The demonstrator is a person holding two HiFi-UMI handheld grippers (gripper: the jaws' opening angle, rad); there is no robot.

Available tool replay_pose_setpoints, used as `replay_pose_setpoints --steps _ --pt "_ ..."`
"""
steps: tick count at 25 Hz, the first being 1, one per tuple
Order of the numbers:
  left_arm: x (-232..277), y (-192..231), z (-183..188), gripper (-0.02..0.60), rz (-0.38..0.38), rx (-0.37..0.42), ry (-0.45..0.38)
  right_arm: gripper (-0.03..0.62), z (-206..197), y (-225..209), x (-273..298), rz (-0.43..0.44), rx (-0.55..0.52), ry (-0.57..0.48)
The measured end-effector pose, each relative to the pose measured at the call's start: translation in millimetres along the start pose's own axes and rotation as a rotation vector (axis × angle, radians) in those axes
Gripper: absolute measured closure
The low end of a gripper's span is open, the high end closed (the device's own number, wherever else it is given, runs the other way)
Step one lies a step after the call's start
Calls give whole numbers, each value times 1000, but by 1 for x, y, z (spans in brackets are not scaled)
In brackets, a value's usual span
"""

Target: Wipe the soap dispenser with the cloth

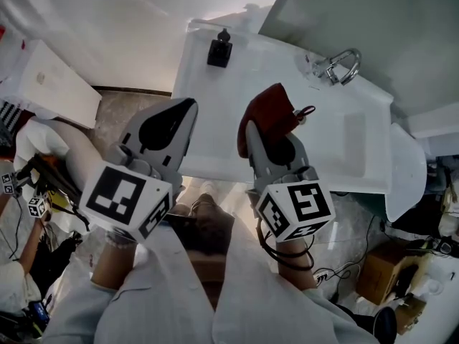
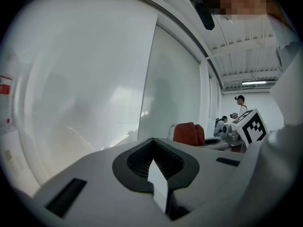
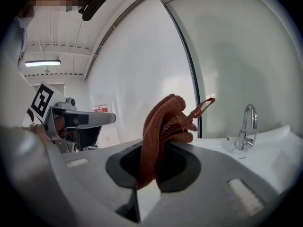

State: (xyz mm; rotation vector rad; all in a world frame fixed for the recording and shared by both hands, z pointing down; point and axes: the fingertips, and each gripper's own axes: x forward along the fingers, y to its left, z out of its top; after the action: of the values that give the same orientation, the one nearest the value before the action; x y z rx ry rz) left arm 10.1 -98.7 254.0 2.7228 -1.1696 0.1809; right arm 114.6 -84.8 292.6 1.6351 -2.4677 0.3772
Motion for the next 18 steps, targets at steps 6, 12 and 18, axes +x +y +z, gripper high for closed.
replay_pose_setpoints --steps 6,12,18 --pt "-20 -7 -7 577 -46 4 6 539 -10 21 -13 -31 4 9" --pt "-45 -13 -15 577 -96 11 -4 539 -19 52 -25 -58 -1 7" --pt "-73 -19 -21 577 -139 23 -3 539 -26 86 -43 -88 -3 1"
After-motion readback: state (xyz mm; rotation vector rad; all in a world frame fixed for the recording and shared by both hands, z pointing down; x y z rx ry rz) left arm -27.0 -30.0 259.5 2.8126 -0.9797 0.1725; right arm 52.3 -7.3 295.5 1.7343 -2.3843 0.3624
